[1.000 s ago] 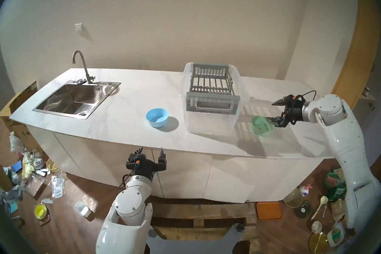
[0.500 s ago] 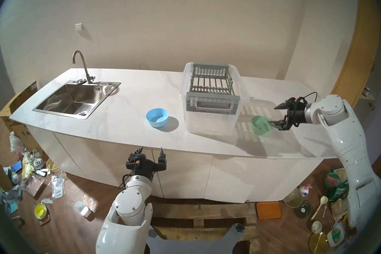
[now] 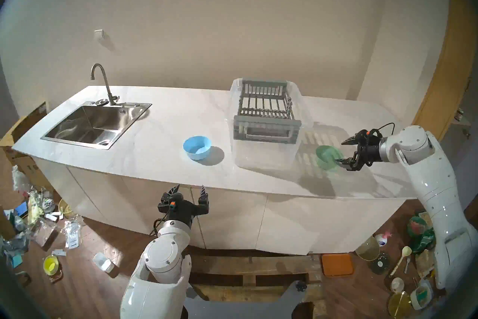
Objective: Place the plate or bowl neatly into the plate slot of the drying rack
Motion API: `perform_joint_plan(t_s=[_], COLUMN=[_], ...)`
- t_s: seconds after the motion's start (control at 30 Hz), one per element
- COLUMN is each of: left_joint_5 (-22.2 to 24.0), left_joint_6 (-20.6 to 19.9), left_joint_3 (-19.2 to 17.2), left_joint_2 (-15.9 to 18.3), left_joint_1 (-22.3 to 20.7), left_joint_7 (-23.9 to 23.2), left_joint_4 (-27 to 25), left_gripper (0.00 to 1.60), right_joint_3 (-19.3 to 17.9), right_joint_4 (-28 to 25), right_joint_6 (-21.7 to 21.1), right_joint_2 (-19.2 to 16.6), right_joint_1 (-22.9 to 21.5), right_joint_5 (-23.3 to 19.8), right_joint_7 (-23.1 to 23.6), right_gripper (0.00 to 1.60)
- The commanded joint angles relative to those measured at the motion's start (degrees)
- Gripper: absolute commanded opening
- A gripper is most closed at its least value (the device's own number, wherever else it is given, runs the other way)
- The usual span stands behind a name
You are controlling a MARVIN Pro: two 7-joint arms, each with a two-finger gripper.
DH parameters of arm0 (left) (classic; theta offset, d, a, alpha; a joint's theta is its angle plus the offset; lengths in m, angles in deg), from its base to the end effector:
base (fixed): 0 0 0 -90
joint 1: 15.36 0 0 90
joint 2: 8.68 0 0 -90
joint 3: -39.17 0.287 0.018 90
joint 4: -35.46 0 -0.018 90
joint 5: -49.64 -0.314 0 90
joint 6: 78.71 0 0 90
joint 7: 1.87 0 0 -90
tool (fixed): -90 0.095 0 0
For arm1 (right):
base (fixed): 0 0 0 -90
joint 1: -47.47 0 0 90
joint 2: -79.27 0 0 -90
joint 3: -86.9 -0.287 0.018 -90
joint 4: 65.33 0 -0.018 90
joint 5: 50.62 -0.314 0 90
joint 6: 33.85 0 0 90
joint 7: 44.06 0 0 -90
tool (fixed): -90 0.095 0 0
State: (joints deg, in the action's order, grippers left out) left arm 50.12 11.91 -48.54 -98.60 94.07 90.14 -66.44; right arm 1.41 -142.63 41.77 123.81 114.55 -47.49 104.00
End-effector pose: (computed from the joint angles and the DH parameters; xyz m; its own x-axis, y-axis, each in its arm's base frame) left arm 0.3245 -0.0132 -0.3470 0.1208 0.0157 0.9926 -0.0022 -0.9999 0.0161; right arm 0.4681 -0.2097 -0.1910 0.1956 0.6957 0.6912 0.7038 -0.5904 0.3951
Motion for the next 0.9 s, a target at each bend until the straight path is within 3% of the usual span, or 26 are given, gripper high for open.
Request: perform_joint_plan(t_s=[0.0, 0.4, 0.87], left_joint_5=[0.13, 0.13, 0.14], left_joint_6=[0.31, 0.31, 0.3], left_joint_3=[0.11, 0.11, 0.11], left_joint_2=[0.0, 0.0, 0.01], left_joint_1=[-0.3, -0.3, -0.29], left_joint_7=[-0.23, -0.23, -0.24], left_joint_4=[-1.46, -1.46, -1.48], left_gripper=[1.6, 1.6, 1.6], right_joint_3=[-0.13, 0.73, 2.93], right_joint_4=[-2.53, -3.65, 0.97], right_joint_6=[-0.65, -1.04, 2.2], right_joint_2=[0.48, 0.57, 1.54], right_joint_1=[-0.29, -0.62, -1.52], right_joint_5=[-0.75, -0.03, 1.96], right_joint_7=[0.57, 1.13, -0.1], right_gripper=[1.6, 1.6, 1.6])
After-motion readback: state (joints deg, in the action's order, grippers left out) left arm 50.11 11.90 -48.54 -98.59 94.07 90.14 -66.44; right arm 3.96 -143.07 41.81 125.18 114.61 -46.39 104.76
